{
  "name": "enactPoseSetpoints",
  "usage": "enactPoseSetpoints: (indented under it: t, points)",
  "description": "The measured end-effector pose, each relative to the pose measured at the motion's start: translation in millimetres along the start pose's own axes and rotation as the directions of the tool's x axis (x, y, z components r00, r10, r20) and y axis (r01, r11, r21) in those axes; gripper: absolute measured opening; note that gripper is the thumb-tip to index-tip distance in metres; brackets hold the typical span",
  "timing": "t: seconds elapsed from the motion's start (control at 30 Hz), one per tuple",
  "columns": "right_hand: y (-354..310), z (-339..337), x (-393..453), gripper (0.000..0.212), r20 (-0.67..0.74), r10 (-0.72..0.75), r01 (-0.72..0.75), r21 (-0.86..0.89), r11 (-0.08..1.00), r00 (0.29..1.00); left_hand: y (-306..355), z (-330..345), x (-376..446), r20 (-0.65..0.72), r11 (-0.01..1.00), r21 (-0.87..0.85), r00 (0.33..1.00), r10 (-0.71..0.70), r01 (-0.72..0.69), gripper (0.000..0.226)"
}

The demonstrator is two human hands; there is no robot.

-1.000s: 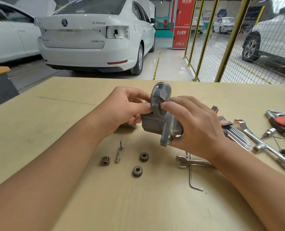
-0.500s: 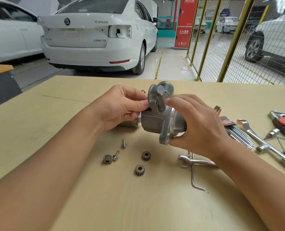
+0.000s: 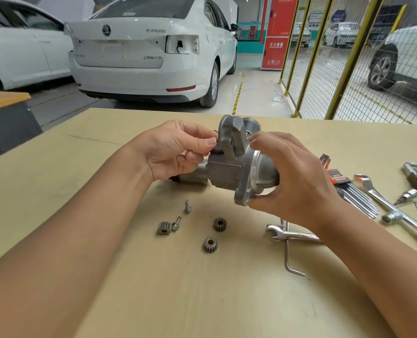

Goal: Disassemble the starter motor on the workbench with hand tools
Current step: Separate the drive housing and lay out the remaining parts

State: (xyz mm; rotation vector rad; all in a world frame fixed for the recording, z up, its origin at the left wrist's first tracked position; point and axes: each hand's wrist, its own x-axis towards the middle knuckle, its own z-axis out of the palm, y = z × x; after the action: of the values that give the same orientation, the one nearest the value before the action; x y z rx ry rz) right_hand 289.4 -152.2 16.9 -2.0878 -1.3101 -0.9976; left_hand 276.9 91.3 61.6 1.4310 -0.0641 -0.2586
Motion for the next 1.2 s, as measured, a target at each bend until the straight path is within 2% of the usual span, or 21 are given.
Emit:
enactPoseSetpoints:
  t: [0.1,0.23,0.3,0.37,0.43,0.5,0.57,0.63,0.67,0.73,0.87,0.97,1.2]
  points:
    - [1,-3,-3,0.086,-0.037,0.046,-0.045,0.025,0.999,0.998,6,-17,-2,-0.05,1.0,-0.001,0.999,0.006,-0.006,0.019]
    - [16,-21,-6,0.084,-0.193,0.232,-0.235,0.012,0.972,0.953,18,-77,-17,-0.286,0.986,-0.037,0.947,0.145,-0.162,0.014]
    - [16,-21,-3,0.088,-0.222,0.284,-0.286,0.022,0.958,0.933,10,-83,-16,-0.26,0.984,-0.032,0.952,0.163,-0.177,0.014]
    - [11,-17,2,0.088,-0.214,0.269,-0.262,0.059,0.963,0.939,-1,-78,-5,-0.243,0.982,-0.036,0.955,0.171,-0.185,0.016]
    - [8,-16,4,0.087,-0.206,0.257,-0.237,0.118,0.964,0.944,-9,-77,5,-0.293,0.971,-0.05,0.933,0.21,-0.234,0.012]
    - [10,-19,1,0.089,-0.216,0.294,-0.251,0.209,0.945,0.931,-13,-81,16,-0.406,0.955,-0.029,0.876,0.26,-0.296,0.009]
    - [15,-23,0,0.088,-0.242,0.378,-0.289,0.333,0.897,0.894,-21,-83,26,-0.56,0.947,0.105,0.769,0.308,-0.303,0.021]
    - [22,-27,-2,0.089,-0.259,0.492,-0.33,0.483,0.811,0.831,-32,-84,33,-0.667,0.926,0.309,0.645,0.373,-0.216,0.023]
    - [25,-30,-3,0.089,-0.259,0.552,-0.346,0.553,0.758,0.793,-37,-85,35,-0.683,0.914,0.371,0.619,0.387,-0.162,0.02]
    - [34,-34,-8,0.085,-0.24,0.665,-0.381,0.663,0.644,0.707,-44,-89,37,-0.676,0.908,0.409,0.639,0.368,-0.089,0.011]
    - [51,-35,-20,0.069,-0.12,0.805,-0.408,0.813,0.416,0.581,-50,-98,44,-0.62,0.853,0.521,0.701,0.353,0.031,0.02]
    - [52,-33,-20,0.059,-0.071,0.837,-0.437,0.827,0.354,0.543,-52,-100,47,-0.604,0.817,0.573,0.708,0.366,0.066,0.015]
    - [44,-32,-14,0.044,-0.057,0.848,-0.328,0.907,0.264,0.527,-54,-99,41,-0.589,0.803,0.595,0.698,0.406,0.035,0.012]
